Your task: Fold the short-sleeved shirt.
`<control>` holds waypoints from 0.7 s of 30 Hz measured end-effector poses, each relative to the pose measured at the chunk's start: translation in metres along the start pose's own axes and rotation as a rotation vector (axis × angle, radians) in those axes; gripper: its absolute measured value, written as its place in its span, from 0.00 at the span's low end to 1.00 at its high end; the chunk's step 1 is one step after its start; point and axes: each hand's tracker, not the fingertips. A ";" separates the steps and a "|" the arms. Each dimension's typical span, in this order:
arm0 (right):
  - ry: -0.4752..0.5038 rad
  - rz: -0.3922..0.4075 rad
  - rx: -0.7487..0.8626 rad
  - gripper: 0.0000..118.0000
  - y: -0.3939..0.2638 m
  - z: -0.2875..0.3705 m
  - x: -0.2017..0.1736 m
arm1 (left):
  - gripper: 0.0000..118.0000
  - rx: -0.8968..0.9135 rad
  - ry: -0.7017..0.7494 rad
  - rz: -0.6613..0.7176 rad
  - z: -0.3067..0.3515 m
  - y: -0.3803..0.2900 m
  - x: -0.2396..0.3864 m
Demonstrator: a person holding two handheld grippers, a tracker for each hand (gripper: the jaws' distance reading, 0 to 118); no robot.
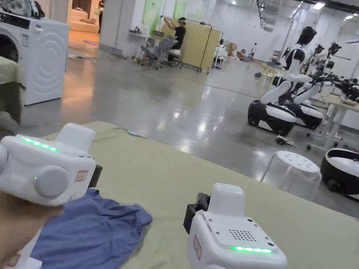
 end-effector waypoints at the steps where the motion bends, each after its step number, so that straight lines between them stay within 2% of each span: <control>1: 0.006 0.008 -0.011 0.00 -0.007 -0.002 0.000 | 0.04 -0.175 -0.054 0.036 -0.021 -0.003 -0.009; 2: 0.008 0.021 -0.024 0.00 -0.012 -0.005 -0.003 | 0.04 -0.300 -0.106 0.092 -0.043 -0.011 -0.019; 3: 0.009 0.028 -0.034 0.00 -0.018 -0.008 -0.004 | 0.05 -0.349 -0.126 0.128 -0.064 -0.024 -0.026; 4: 0.010 0.027 -0.048 0.00 -0.025 -0.011 0.000 | 0.07 -0.378 -0.110 0.107 -0.075 -0.034 -0.022; 5: 0.014 0.024 -0.063 0.00 -0.031 -0.014 0.006 | 0.22 -0.385 -0.048 0.050 -0.087 -0.040 -0.018; 6: 0.021 0.014 -0.091 0.00 -0.036 -0.018 0.009 | 0.46 -0.347 0.027 -0.005 -0.100 -0.046 -0.014; 7: 0.019 0.011 -0.117 0.00 -0.041 -0.023 0.011 | 0.70 -0.324 0.044 -0.018 -0.109 -0.049 -0.014; 10: -0.006 0.023 -0.145 0.00 -0.053 -0.034 0.025 | 0.71 -0.369 -0.009 0.059 -0.141 -0.061 -0.014; 15: -0.043 -0.005 -0.209 0.00 -0.073 -0.060 0.049 | 0.71 -0.472 -0.007 0.053 -0.253 -0.089 -0.034; 18: -0.061 0.007 -0.249 0.00 -0.085 -0.075 0.057 | 0.71 -0.517 -0.015 0.084 -0.307 -0.108 -0.043; 21: -0.068 -0.016 -0.285 0.00 -0.093 -0.088 0.064 | 0.75 -0.522 -0.005 0.085 -0.328 -0.123 -0.055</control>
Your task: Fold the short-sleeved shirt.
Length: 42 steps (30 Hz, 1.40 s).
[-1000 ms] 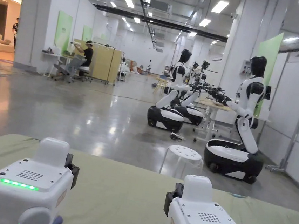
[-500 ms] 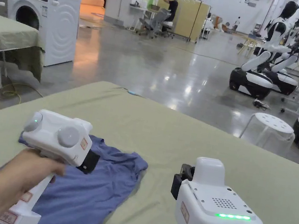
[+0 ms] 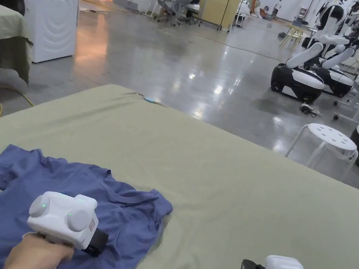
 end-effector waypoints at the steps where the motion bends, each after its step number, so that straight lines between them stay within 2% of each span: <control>1: -0.001 -0.010 -0.011 0.00 -0.001 -0.004 0.002 | 0.74 0.024 -0.002 0.009 0.002 0.003 -0.002; 2: -0.006 -0.024 -0.018 0.00 -0.001 -0.007 0.003 | 0.70 0.017 0.002 0.021 0.005 0.007 -0.004; 3: -0.008 -0.034 -0.016 0.00 -0.002 -0.008 0.004 | 0.56 0.036 0.007 0.022 0.033 -0.005 0.005; 4: -0.007 -0.040 -0.015 0.00 -0.003 -0.007 0.006 | 0.29 0.049 0.022 0.019 0.037 -0.007 0.005; 5: -0.008 -0.048 -0.015 0.00 -0.003 -0.007 0.006 | 0.11 0.060 0.035 0.008 0.040 -0.012 0.005; 6: -0.007 -0.055 -0.016 0.00 -0.003 -0.006 0.006 | 0.07 0.062 0.029 0.008 0.045 -0.011 0.003; 9: -0.005 -0.105 -0.001 0.00 -0.003 0.005 0.011 | 0.05 0.075 0.015 0.018 0.057 -0.018 0.002; 12: -0.013 -0.109 0.014 0.00 -0.003 0.020 0.018 | 0.05 0.163 -0.018 0.039 0.075 -0.014 0.003; 14: -0.031 -0.109 0.030 0.00 -0.002 0.032 0.028 | 0.05 0.197 -0.148 0.044 0.100 -0.016 0.019; 16: -0.049 -0.130 0.049 0.00 -0.001 0.045 0.039 | 0.05 0.255 -0.157 -0.013 0.117 -0.005 0.042; 19: -0.089 -0.163 0.077 0.00 -0.003 0.068 0.061 | 0.05 0.280 -0.264 -0.055 0.134 0.011 0.081; 26: -0.214 -0.214 0.099 0.00 -0.023 0.119 0.125 | 0.05 0.365 -0.461 -0.205 0.182 0.034 0.217; 35: -0.364 -0.280 0.098 0.00 -0.061 0.169 0.206 | 0.05 0.379 -0.768 -0.427 0.239 0.008 0.420; 38: -0.409 -0.297 0.086 0.00 -0.076 0.180 0.230 | 0.05 0.321 -0.797 -0.491 0.225 -0.007 0.475; 42: -0.455 -0.335 0.062 0.00 -0.097 0.191 0.257 | 0.05 0.225 -0.706 -0.553 0.171 -0.038 0.528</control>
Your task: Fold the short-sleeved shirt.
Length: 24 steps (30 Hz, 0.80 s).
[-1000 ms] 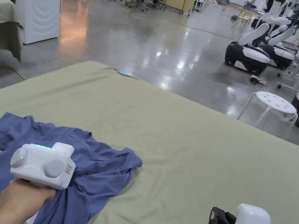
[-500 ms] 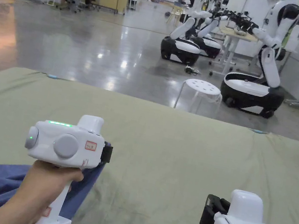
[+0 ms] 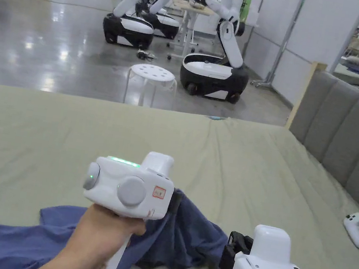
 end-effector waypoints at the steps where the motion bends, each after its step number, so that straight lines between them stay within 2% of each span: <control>1: -0.005 -0.004 -0.004 0.00 -0.003 0.000 0.007 | 0.05 -0.037 0.024 -0.011 -0.018 -0.013 0.004; 3: -0.018 -0.010 -0.014 0.00 -0.008 -0.001 0.017 | 0.05 -0.096 0.093 -0.014 -0.049 -0.039 0.002; 6: -0.032 -0.003 -0.033 0.00 -0.012 -0.002 0.026 | 0.06 -0.109 0.067 0.040 -0.061 -0.065 -0.002; 7: -0.031 -0.004 -0.033 0.00 -0.012 -0.002 0.027 | 0.11 -0.063 0.086 0.039 -0.054 -0.068 -0.004; 8: -0.032 -0.005 -0.033 0.00 -0.011 -0.002 0.027 | 0.28 -0.008 0.114 0.015 -0.043 -0.070 -0.003; 10: -0.020 -0.001 -0.032 0.00 -0.008 0.000 0.023 | 0.68 0.112 0.190 -0.064 -0.005 -0.079 0.004; 12: -0.006 0.009 -0.024 0.00 -0.006 0.004 0.015 | 0.69 0.243 0.202 -0.118 0.041 -0.094 0.003; 14: 0.020 0.019 -0.017 0.00 -0.006 0.009 0.002 | 0.69 0.285 0.228 -0.128 0.087 -0.112 0.006; 16: 0.047 0.023 -0.022 0.00 -0.008 0.011 -0.013 | 0.65 0.258 0.243 -0.119 0.120 -0.131 -0.003; 17: 0.057 0.021 -0.027 0.00 -0.009 0.012 -0.023 | 0.51 0.245 0.274 -0.107 0.134 -0.141 -0.006; 18: 0.066 0.021 -0.033 0.00 -0.010 0.012 -0.031 | 0.21 0.234 0.285 -0.107 0.144 -0.149 -0.011; 19: 0.074 0.025 -0.043 0.00 -0.012 0.013 -0.040 | 0.03 0.217 0.294 -0.106 0.154 -0.159 -0.018; 20: 0.079 0.032 -0.054 0.00 -0.013 0.014 -0.049 | 0.03 0.212 0.350 -0.071 0.165 -0.168 -0.030; 22: 0.117 0.039 -0.051 0.00 -0.016 0.017 -0.063 | 0.03 0.171 0.307 -0.013 0.182 -0.176 -0.059; 24: 0.123 0.053 -0.053 0.00 -0.018 0.018 -0.074 | 0.03 0.163 0.355 0.048 0.200 -0.180 -0.090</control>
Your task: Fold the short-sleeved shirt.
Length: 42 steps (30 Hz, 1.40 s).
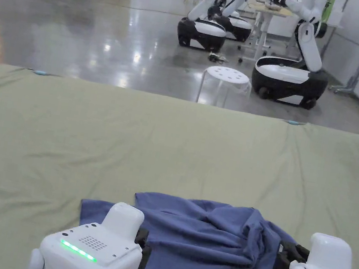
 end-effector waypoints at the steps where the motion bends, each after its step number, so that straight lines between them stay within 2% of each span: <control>1: 0.008 0.003 -0.003 0.00 0.000 -0.001 -0.004 | 0.03 -0.013 0.037 0.006 -0.002 0.000 -0.013; 4: 0.019 0.012 -0.016 0.00 0.000 -0.005 -0.012 | 0.03 -0.070 0.130 0.105 -0.018 0.010 -0.081; 7: 0.012 0.032 -0.030 0.00 -0.001 -0.013 -0.013 | 0.04 -0.114 0.200 0.107 -0.053 0.021 -0.120; 8: 0.011 0.033 -0.034 0.00 -0.001 -0.016 -0.012 | 0.12 -0.145 0.220 0.106 -0.067 0.027 -0.133; 9: 0.006 0.034 -0.038 0.00 0.000 -0.019 -0.010 | 0.34 -0.178 0.241 0.094 -0.086 0.027 -0.133; 10: -0.002 0.037 -0.041 0.00 0.001 -0.021 -0.007 | 0.64 -0.190 0.247 0.093 -0.100 0.030 -0.138; 11: -0.016 0.038 -0.043 0.00 0.001 -0.023 -0.003 | 0.70 -0.203 0.261 0.086 -0.115 0.031 -0.143; 16: -0.089 0.032 -0.072 0.00 0.003 -0.031 0.030 | 0.70 -0.313 0.265 0.129 -0.188 0.023 -0.146; 18: -0.135 0.037 -0.085 0.00 0.002 -0.033 0.049 | 0.68 -0.369 0.249 0.084 -0.204 0.010 -0.139; 19: -0.152 0.036 -0.095 0.00 0.002 -0.035 0.060 | 0.65 -0.309 0.259 0.051 -0.198 0.011 -0.136; 20: -0.165 0.037 -0.103 0.00 0.002 -0.038 0.067 | 0.54 -0.307 0.249 0.063 -0.194 0.013 -0.135; 21: -0.180 0.037 -0.111 0.00 0.001 -0.042 0.076 | 0.36 -0.284 0.235 0.060 -0.179 0.012 -0.123; 22: -0.191 0.032 -0.124 0.00 -0.001 -0.048 0.086 | 0.09 -0.228 0.251 0.018 -0.169 0.014 -0.116; 26: -0.202 -0.002 -0.230 0.02 -0.009 -0.089 0.121 | 0.06 -0.143 0.199 0.057 -0.128 0.022 -0.100; 27: -0.196 -0.013 -0.240 0.13 -0.010 -0.102 0.129 | 0.06 -0.117 0.208 0.047 -0.115 0.025 -0.093; 28: -0.154 -0.037 -0.269 0.41 -0.010 -0.115 0.136 | 0.06 -0.099 0.196 0.045 -0.105 0.031 -0.091; 29: -0.122 -0.054 -0.292 0.86 -0.010 -0.127 0.141 | 0.06 -0.082 0.188 0.047 -0.098 0.035 -0.090; 30: -0.104 -0.067 -0.334 0.99 -0.011 -0.143 0.145 | 0.06 -0.066 0.178 0.045 -0.090 0.038 -0.087; 33: -0.121 -0.023 -0.325 0.95 -0.017 -0.177 0.149 | 0.06 -0.059 0.173 0.037 -0.085 0.045 -0.088; 34: -0.131 -0.009 -0.349 0.87 -0.019 -0.190 0.150 | 0.06 -0.057 0.174 0.039 -0.083 0.046 -0.087; 35: -0.129 -0.011 -0.368 0.87 -0.021 -0.197 0.151 | 0.06 -0.059 0.175 0.041 -0.083 0.045 -0.087; 37: -0.056 -0.041 -0.495 0.75 -0.028 -0.211 0.155 | 0.06 -0.071 0.173 0.049 -0.090 0.044 -0.096; 38: -0.036 -0.052 -0.507 0.43 -0.029 -0.212 0.157 | 0.06 -0.077 0.176 0.046 -0.091 0.043 -0.096; 39: -0.076 -0.050 -0.447 0.21 -0.026 -0.204 0.157 | 0.06 -0.084 0.177 0.047 -0.092 0.042 -0.097; 40: -0.060 -0.078 -0.391 0.11 -0.019 -0.194 0.159 | 0.06 -0.093 0.170 0.053 -0.093 0.042 -0.101; 42: -0.018 -0.107 -0.338 0.09 -0.003 -0.172 0.158 | 0.05 -0.098 0.165 0.080 -0.090 0.046 -0.106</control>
